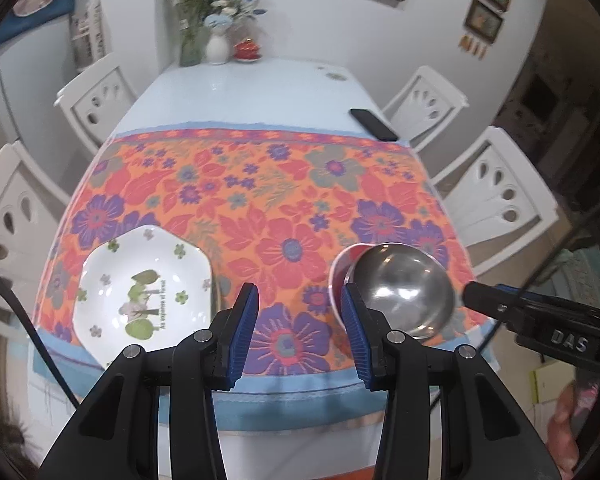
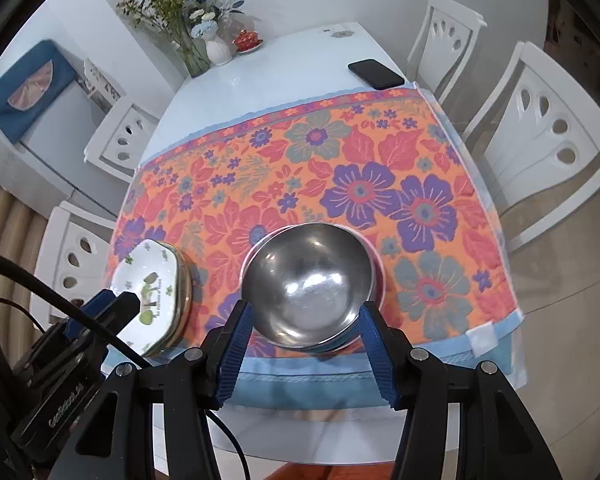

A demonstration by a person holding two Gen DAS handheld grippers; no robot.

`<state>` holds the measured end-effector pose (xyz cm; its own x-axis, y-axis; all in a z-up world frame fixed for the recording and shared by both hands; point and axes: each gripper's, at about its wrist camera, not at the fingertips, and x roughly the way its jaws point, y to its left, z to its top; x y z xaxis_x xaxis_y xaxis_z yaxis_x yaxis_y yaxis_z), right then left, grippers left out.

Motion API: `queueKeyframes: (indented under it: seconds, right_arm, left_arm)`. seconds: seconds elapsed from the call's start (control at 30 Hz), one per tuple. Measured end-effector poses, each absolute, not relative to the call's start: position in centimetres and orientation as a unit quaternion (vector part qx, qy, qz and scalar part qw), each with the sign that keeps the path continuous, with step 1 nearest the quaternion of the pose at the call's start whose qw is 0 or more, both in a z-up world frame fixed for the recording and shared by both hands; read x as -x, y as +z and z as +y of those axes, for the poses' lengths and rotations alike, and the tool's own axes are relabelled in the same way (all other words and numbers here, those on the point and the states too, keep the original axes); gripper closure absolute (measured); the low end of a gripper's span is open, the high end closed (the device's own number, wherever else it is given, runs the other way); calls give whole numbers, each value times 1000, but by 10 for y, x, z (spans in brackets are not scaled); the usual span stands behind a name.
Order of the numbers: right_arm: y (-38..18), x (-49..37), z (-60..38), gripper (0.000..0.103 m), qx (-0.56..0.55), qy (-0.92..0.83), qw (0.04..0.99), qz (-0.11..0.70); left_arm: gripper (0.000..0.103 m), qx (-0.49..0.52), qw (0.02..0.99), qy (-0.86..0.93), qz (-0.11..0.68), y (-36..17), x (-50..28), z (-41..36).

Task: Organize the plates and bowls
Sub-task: 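Open both grippers and withdraw from the nested bowls, then grasp the rim of the nested bowl stack with both grippers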

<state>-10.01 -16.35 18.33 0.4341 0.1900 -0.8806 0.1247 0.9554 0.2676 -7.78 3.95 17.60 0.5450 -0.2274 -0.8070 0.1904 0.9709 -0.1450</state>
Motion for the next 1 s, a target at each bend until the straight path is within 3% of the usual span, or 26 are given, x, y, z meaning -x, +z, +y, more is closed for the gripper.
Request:
queueKeyframes:
  seconds: [0.43,0.53,0.6,0.67,1.0]
  right_arm:
    - [174,88,-185,50,-120,15,829,547]
    - [163,85,-191,50,-123,15,822,555]
    - [151,83,-196,50,-128,13,816,564]
    - [134,80,-203,50,-142,13,804,577]
    - [91,71,-220,50,-217,50,770,598]
  left_arm:
    - [62,26,863,-102,493,162,64,17]
    - [57,41,852,-106,510,152,58,15]
    - [42,58,840,-135,522,143,54,11]
    - [37,77,830,-166,526,135,54,6]
    - [37,104,800,-147,572,94,40,-6]
